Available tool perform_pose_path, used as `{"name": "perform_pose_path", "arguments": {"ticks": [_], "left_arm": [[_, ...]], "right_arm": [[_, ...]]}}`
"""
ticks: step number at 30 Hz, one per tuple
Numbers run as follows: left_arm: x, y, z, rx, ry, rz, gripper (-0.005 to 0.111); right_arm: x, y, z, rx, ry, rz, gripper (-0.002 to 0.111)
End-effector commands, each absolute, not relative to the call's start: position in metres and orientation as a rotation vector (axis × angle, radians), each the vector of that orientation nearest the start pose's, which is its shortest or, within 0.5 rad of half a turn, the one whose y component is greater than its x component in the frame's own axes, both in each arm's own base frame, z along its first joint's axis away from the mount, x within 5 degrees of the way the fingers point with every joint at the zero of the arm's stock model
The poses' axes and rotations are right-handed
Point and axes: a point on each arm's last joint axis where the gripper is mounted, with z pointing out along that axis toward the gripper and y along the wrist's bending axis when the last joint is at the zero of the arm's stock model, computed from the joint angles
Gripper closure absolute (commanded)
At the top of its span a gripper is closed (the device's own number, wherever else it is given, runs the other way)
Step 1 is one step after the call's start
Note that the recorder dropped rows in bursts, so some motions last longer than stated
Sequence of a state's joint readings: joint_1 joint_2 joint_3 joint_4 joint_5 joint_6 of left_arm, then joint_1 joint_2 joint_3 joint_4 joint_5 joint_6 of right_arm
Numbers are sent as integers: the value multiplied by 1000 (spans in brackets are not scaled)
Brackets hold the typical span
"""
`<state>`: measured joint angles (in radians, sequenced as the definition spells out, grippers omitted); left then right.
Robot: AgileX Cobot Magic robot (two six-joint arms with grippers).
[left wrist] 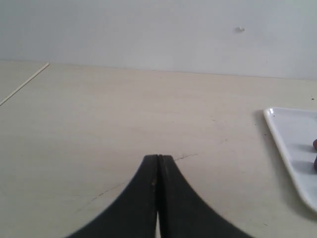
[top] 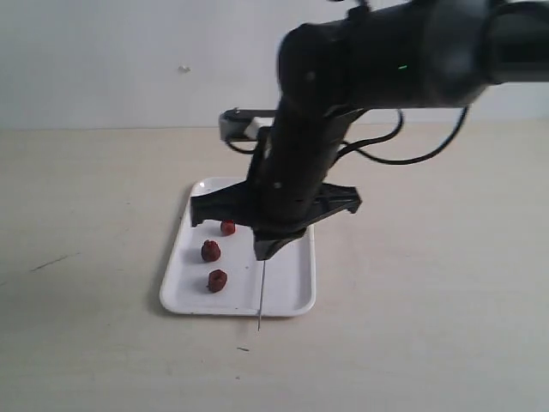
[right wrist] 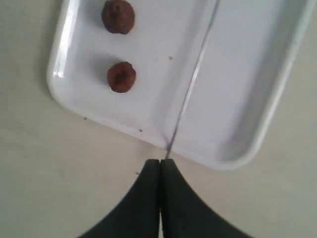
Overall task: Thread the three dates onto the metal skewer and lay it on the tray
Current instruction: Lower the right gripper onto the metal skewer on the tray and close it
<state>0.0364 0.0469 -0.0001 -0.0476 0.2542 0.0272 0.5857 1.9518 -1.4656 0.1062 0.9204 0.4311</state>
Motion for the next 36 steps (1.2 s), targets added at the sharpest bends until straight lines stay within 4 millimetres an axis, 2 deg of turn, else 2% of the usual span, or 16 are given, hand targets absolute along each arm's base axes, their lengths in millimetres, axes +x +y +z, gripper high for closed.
{"name": "perform_pose_path", "arguments": {"ticks": [1, 4, 9, 11, 14, 19, 25, 36], "left_arm": [[58, 1, 188, -45, 1773, 3, 107], [58, 1, 188, -45, 1773, 3, 107], [58, 1, 188, -45, 1773, 3, 107], [58, 1, 188, -45, 1773, 3, 107], [58, 1, 188, -46, 1773, 2, 107], [58, 1, 188, -46, 1773, 2, 107], [58, 1, 188, -46, 1776, 1, 107], [58, 1, 188, -46, 1779, 1, 107]], "right_arm": [[354, 249, 187, -66, 2978, 279, 108], [361, 246, 182, -18, 2981, 226, 106], [364, 238, 181, 128, 2983, 143, 87], [364, 238, 181, 139, 2981, 145, 81], [365, 236, 181, 117, 2967, 112, 77], [367, 236, 173, 109, 2976, 79, 77], [369, 238, 144, 149, 3024, 31, 77], [372, 240, 138, 180, 3002, 58, 77]]}}
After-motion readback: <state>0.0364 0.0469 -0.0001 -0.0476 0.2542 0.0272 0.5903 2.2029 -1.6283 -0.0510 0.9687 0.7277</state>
